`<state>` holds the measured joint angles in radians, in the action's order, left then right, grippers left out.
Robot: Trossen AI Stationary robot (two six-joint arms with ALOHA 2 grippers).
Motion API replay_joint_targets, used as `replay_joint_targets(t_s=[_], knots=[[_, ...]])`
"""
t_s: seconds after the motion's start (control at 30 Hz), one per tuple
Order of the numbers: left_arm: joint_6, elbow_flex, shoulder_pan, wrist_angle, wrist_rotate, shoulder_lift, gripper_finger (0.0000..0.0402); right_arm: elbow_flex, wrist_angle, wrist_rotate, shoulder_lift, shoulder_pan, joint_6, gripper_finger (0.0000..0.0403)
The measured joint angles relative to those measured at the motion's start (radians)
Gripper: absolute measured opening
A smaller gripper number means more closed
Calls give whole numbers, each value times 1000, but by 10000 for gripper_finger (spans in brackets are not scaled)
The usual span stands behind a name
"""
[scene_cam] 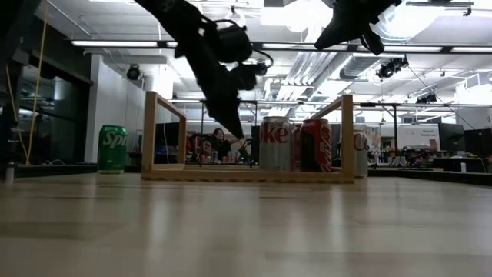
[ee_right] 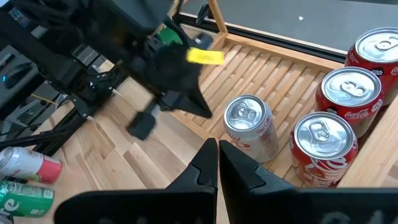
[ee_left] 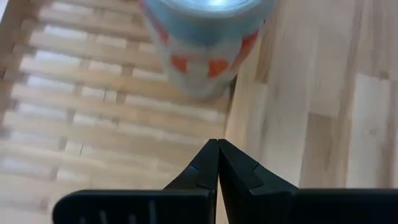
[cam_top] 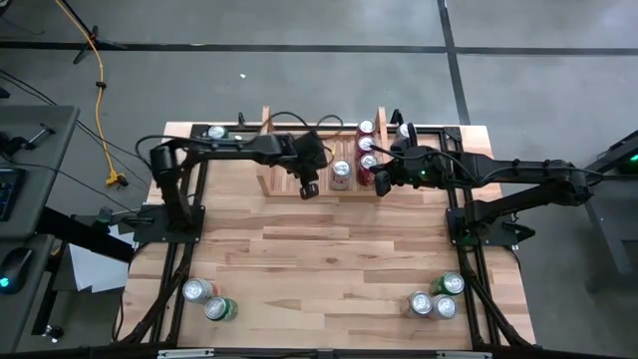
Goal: Place canned beverage on shelf
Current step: Put the top left red-silver soda can on the shelf
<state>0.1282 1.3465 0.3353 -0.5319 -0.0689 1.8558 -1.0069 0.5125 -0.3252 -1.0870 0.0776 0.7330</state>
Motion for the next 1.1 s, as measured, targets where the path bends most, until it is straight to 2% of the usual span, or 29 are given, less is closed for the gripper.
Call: replay_joint_targets(t_s=[0.2,0.47,0.8,1.1], knots=[[33,71,-5,-27,6,108,0,0,-1,-1,0,0,2,1],[33,111,-9,-9,2,185,0,0,-9,-4,0,0,3,1],[30,113,-34,53,-1,227,0,0,-17,-3,0,0,11,1],[2,113,-56,154,48,227,0,0,-17,0,0,0,11,1]])
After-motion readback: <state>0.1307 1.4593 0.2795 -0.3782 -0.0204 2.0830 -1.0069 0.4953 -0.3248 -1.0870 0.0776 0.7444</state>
